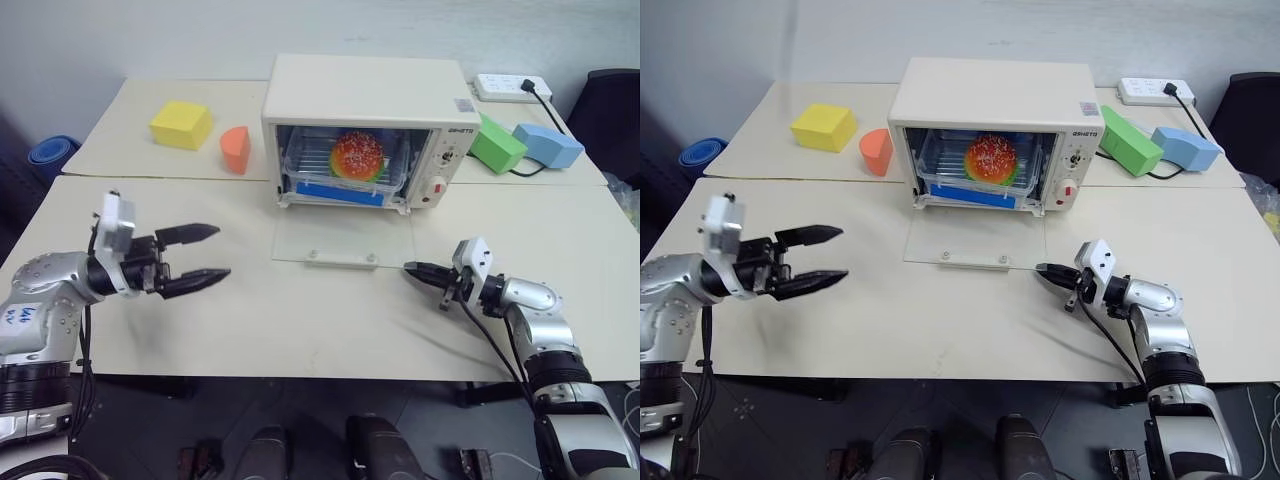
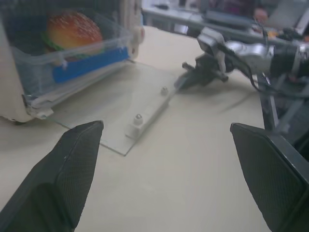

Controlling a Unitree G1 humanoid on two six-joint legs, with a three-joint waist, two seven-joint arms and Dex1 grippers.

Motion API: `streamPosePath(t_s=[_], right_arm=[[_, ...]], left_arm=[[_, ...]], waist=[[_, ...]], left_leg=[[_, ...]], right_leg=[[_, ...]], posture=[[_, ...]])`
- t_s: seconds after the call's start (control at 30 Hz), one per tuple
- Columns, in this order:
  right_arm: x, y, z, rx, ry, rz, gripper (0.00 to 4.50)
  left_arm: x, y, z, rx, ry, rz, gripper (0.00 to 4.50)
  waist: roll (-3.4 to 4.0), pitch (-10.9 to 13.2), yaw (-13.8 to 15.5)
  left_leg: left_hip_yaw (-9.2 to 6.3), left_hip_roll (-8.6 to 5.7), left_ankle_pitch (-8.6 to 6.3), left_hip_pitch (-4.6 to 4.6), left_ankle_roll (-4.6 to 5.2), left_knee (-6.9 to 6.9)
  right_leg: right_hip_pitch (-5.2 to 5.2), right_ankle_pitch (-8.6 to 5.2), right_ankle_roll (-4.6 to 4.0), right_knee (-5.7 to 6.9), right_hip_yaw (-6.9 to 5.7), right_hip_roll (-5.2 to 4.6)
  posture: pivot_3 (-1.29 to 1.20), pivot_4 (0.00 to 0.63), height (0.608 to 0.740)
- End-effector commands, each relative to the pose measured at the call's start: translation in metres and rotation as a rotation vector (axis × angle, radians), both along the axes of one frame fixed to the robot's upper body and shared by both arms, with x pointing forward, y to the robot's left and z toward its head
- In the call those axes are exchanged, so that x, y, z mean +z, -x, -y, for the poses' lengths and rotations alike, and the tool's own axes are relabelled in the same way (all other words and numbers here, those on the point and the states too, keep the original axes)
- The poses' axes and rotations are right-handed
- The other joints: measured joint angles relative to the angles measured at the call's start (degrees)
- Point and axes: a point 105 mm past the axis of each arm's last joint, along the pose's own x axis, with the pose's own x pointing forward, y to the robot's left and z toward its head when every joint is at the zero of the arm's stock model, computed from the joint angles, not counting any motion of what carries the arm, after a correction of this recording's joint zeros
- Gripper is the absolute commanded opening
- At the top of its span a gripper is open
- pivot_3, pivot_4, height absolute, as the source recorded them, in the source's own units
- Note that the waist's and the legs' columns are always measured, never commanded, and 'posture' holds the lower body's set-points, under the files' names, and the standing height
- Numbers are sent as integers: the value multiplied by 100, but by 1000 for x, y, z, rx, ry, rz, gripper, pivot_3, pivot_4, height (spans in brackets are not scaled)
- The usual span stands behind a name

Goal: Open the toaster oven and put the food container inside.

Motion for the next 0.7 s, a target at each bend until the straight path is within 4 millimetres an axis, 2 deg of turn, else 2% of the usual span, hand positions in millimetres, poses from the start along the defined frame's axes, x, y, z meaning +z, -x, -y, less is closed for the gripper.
streamPosePath(t_s=[0.03, 0.1, 0.17, 0.2, 0.3, 0.43, 0.53, 0.63, 0.67, 0.7], right_arm=[[40, 2, 0, 0, -131, 114, 0], [58, 1, 1, -17, -199, 154, 0], [91, -4, 1, -49, -340, 214, 0], [101, -5, 2, -56, -386, 228, 0], [120, -6, -1, -55, -454, 251, 0], [141, -11, -4, -61, -536, 238, 0], [138, -7, -2, -63, -499, 198, 0], [125, 11, 1, -34, -404, 171, 0], [114, 21, 0, -11, -337, 150, 370], [102, 31, 0, 11, -246, 150, 527]], left_arm=[[24, 11, 7, -26, 67, 36, 4484], [28, 10, 5, -3, 94, 46, 4484], [33, 4, 0, 51, 150, 65, 4484], [35, 2, -2, 69, 169, 70, 4484], [36, -5, -7, 134, 217, 95, 4484], [15, -15, -5, 199, 171, 95, 4484], [1, -17, -2, 207, 120, 117, 4484], [-11, -16, -5, 219, 48, 140, 4484], [-14, -15, -7, 223, 31, 142, 4500], [-23, -12, -9, 219, -15, 136, 4500]], waist=[[1, 0, -6], [2, 1, -6], [3, 1, -13], [3, 1, -26], [4, 2, -17], [4, 2, -8], [4, 1, 0], [4, 1, 42], [4, 1, 47], [4, 1, 63]], left_leg=[[-1, 0, -1, 0, -2, 0], [-1, 0, -1, 2, -4, -1], [-2, 0, -1, 3, -5, -1], [-2, 0, 0, 3, -6, -1], [-2, 2, 2, 5, -10, -4], [-4, 1, 1, 3, -11, -7], [-3, -2, 0, 2, -8, -7], [-6, -1, -2, -4, -6, -9], [-7, -1, -3, -7, -5, -13], [-6, -1, -6, -7, -2, -13]], right_leg=[[-1, 0, 0, 0, -1, 1], [-1, 0, 0, 0, -1, 1], [0, 0, 0, 0, -1, 2], [-1, 0, 0, 0, -1, 3], [-2, 0, 0, 1, -2, 6], [-3, 0, -1, -3, -3, 4], [-3, 0, -1, -4, -3, 2], [-4, 0, -1, -7, -4, 1], [-4, 0, -1, -8, -5, 1], [-3, 0, -1, -11, -5, 1]], posture=[[0, 150, 740], [0, 150, 740], [0, 150, 740], [0, 150, 740], [0, 150, 740], [0, 150, 740], [0, 150, 740], [0, 150, 740], [0, 150, 740], [0, 150, 740]])
